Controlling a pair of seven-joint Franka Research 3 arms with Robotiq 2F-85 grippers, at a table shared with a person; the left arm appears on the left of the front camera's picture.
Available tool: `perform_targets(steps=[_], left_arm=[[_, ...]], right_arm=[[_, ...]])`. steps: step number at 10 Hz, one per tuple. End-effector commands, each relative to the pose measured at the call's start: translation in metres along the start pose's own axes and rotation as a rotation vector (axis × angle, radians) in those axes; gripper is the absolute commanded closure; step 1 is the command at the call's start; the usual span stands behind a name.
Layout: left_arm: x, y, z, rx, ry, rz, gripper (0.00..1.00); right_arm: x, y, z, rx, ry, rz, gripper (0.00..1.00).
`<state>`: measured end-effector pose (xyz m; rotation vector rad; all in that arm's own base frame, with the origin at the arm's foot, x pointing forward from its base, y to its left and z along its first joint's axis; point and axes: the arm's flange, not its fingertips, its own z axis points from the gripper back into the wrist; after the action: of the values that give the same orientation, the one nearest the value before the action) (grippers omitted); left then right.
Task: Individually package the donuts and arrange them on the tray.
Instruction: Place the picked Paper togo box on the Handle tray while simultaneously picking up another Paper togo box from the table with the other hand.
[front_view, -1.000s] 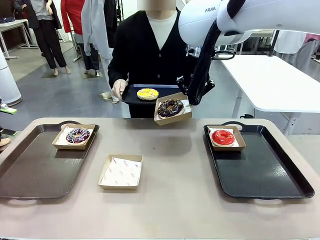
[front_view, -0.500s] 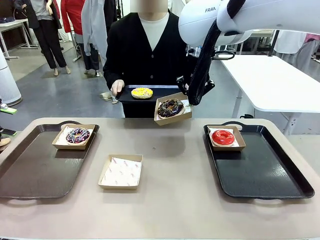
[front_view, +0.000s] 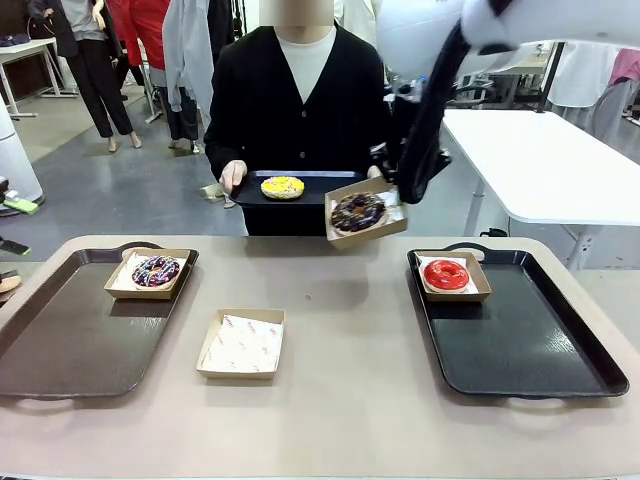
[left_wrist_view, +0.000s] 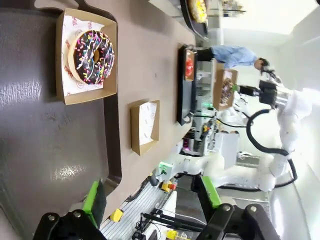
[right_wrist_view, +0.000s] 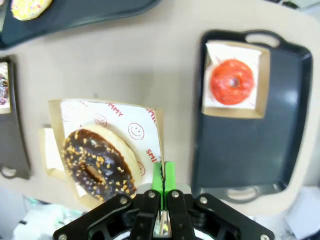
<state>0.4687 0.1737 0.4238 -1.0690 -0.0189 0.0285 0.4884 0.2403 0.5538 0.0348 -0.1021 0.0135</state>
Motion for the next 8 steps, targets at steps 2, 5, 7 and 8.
perform_targets(steps=[2,5,7,8], left_arm=[[0.011,-0.065,-0.026,0.201,0.118,0.04,0.03],[0.027,-0.127,-0.078,0.44,0.176,0.044,0.03],[0.033,-0.159,-0.12,0.585,0.189,0.028,0.03],[0.032,-0.169,-0.14,0.662,0.192,0.02,0.03]], right_arm=[[-0.046,-0.084,0.011,0.05,-0.006,-0.021,0.99],[-0.074,-0.147,-0.004,0.082,-0.019,0.021,0.99],[-0.092,-0.183,-0.019,0.08,0.011,0.011,0.99],[-0.099,-0.196,-0.031,0.086,0.025,0.006,0.99]])
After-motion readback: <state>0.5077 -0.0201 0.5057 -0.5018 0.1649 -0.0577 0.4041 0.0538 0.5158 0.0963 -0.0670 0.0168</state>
